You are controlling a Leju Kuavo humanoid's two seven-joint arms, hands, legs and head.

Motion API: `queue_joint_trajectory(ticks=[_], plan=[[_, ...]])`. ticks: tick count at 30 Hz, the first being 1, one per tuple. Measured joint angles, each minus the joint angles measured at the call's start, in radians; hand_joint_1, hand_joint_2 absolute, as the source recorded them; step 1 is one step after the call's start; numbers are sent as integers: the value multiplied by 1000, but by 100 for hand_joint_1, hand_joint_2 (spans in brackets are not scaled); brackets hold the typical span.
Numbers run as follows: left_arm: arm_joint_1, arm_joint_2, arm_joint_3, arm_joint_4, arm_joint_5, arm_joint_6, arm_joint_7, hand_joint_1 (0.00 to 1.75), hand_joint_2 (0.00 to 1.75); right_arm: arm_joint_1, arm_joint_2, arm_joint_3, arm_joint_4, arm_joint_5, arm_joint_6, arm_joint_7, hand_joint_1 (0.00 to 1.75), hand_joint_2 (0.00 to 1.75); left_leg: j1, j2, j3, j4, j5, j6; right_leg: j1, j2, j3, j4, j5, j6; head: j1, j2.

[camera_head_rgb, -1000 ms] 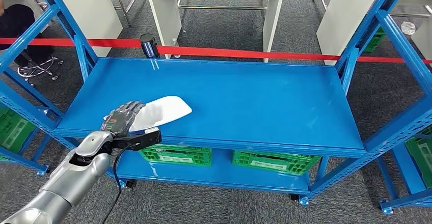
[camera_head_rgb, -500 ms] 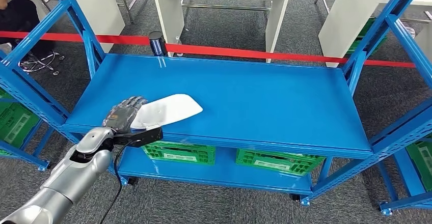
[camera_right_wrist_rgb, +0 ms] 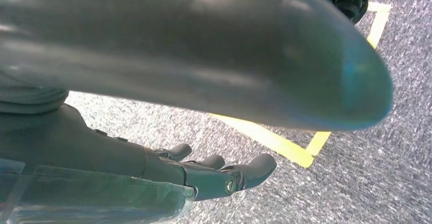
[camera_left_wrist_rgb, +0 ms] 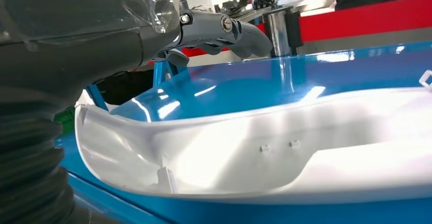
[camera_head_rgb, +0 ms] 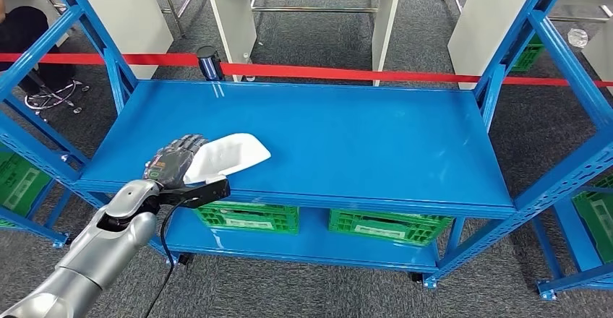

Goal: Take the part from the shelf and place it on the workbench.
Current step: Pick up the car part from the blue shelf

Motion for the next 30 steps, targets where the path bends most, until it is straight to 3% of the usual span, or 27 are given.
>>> queue_joint_trajectory(ticks=[1, 4, 6, 8, 10, 11, 12, 13, 15, 17, 20, 22, 25, 26, 27, 28, 30], plan=[[-3, 1, 0, 0, 0, -1, 0, 169, 175, -1, 1, 0, 0, 0, 0, 0, 0, 0, -4, 1, 25, -51, 14, 7, 1, 0, -1, 0, 1, 2, 0, 0], [-6, 6, 1, 5, 3, -6, -3, 175, 175, -3, 5, 0, 0, -1, 2, -2, 0, 0, -14, 4, 40, -89, 17, 18, 0, -2, -4, -5, 7, 13, 0, 0], [-8, 9, 0, 11, 7, -9, -8, 174, 175, -4, 5, 0, 0, -1, 3, -4, 0, 0, -10, 5, 53, -111, 31, 28, 1, -3, -11, 4, 0, 19, 1, 0], [-10, 9, -2, 18, 10, -10, -13, 173, 175, -6, 4, 0, 0, -1, 3, -6, 0, 0, -6, 7, 62, -130, 45, 36, 1, -3, -50, 87, -40, 15, 4, 0], [-8, 8, -4, 27, 10, -12, -17, 173, 175, -5, 2, 0, 0, -2, 3, -6, 0, 0, -7, 6, 59, -131, 48, 39, 0, -3, -112, 218, -90, 13, 5, 0], [-6, 8, -4, 31, 10, -12, -19, 173, 175, -4, 2, 0, 0, -2, 3, -6, 0, 0, -7, 6, 59, -130, 47, 39, -1, -3, -131, 258, -101, 17, 6, 0], [-4, 8, -5, 34, 10, -12, -20, 174, 175, -4, 1, 0, 0, -2, 3, -6, 0, 0, -7, 6, 58, -128, 47, 38, -2, -4, -131, 259, -97, 25, 6, 0], [-4, 8, -5, 36, 10, -11, -21, 174, 175, -4, 1, 0, 0, -2, 3, -6, 0, 0, -6, 5, 58, -125, 45, 36, -5, -4, -111, 221, -77, 36, 6, 0], [-8, 7, -5, 38, 10, -9, -21, 173, 175, -5, -1, 0, 0, -2, 3, -8, 0, 0, -5, 3, 55, -112, 37, 26, -9, -4, -37, 83, -29, 51, 6, 0], [-13, 8, -4, 39, 10, -10, -22, 171, 175, -5, -1, 0, 0, -2, 3, -12, 0, 0, -8, 1, 49, -97, 27, 14, -9, -3, 5, 5, -8, 42, 6, 0], [-15, 12, -4, 39, 10, -12, -24, 168, 175, -4, 0, 0, 0, -3, 2, -20, 0, 0, -7, 0, 44, -89, 22, 5, -8, -2, 6, 2, -8, 18, 6, 0], [-16, 16, -4, 39, 10, -12, -24, 165, 175, -5, 0, -1, 0, -2, 0, -26, 0, 0, -3, 0, 26, -49, -6, -4, -12, -2, 7, 1, -6, 8, 5, 0], [-12, 23, -4, 40, 9, -8, -25, 164, 175, -5, 1, -1, 0, 3, -4, -37, 0, 0, 1, 0, -59, 135, -94, -17, -12, -2, 7, 0, -6, 1, 2, 0], [-9, 23, -4, 40, 9, -7, -25, 164, 175, -5, 1, -1, 0, 4, -5, -39, 0, 0, 2, 0, -84, 185, -109, -18, -11, -2, 6, 0, -5, 0, 2, 0], [-7, 24, -4, 40, 8, -6, -25, 164, 175, -5, 1, -1, 0, 5, -6, -39, 0, 0, 3, 0, -92, 201, -105, -17, -10, -2, 6, 0, -5, 0, 2, 0], [-5, 25, -4, 40, 8, -5, -26, 163, 175, -5, 1, -1, 0, 5, -7, -40, 0, 0, 3, 0, -81, 176, -83, -14, -9, -1, 7, 0, -5, 0, 2, 0], [-6, 27, -4, 39, 7, -3, -26, 163, 175, -6, 2, -2, -1, 5, -9, -40, 0, 0, -1, 0, -13, 40, -17, 0, -6, -1, 10, 0, -5, 0, 2, 0]])
